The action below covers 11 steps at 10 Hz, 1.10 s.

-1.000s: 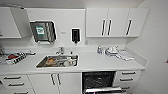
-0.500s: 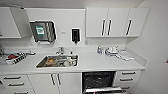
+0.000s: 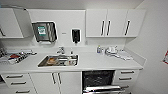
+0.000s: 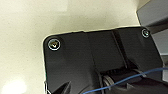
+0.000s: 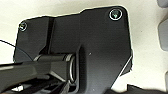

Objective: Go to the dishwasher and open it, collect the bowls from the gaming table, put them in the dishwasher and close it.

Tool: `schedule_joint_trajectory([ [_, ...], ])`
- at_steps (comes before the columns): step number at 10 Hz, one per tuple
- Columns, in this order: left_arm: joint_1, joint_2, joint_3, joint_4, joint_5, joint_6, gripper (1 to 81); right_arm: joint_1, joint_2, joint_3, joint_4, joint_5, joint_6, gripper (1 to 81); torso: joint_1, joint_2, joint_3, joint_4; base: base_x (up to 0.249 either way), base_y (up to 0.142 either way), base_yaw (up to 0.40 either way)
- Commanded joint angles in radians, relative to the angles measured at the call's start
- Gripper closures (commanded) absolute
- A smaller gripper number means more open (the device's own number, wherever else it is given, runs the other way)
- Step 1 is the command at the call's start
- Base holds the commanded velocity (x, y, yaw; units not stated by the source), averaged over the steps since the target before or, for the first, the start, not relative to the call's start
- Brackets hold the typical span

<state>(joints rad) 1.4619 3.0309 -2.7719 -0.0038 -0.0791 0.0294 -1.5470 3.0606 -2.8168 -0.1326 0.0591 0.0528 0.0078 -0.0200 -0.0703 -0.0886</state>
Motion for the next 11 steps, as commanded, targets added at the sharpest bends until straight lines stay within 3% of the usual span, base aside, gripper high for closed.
schedule_joint_trajectory([
  [1, -0.045, -0.007, -0.005, 0.002, 0.058, 0.004, 1.0, 0.037, -0.003, -0.001, 0.01, -0.059, -0.002, 1.0, 0.0, 0.0, 0.0, 0.0, 0.0, 0.0, 0.0],
  [7, -0.045, -0.013, -0.006, 0.001, 0.056, 0.004, 1.0, 0.032, -0.001, 0.008, 0.011, -0.058, -0.001, 1.0, 0.0, 0.0, 0.0, 0.0, 0.0, 0.0, 0.331],
  [11, -0.045, -0.016, -0.006, 0.028, 0.045, 0.015, 1.0, 0.032, -0.001, 0.008, 0.01, -0.059, -0.002, 1.0, 0.0, 0.0, 0.0, 0.0, 0.0, 0.0, 0.374],
])
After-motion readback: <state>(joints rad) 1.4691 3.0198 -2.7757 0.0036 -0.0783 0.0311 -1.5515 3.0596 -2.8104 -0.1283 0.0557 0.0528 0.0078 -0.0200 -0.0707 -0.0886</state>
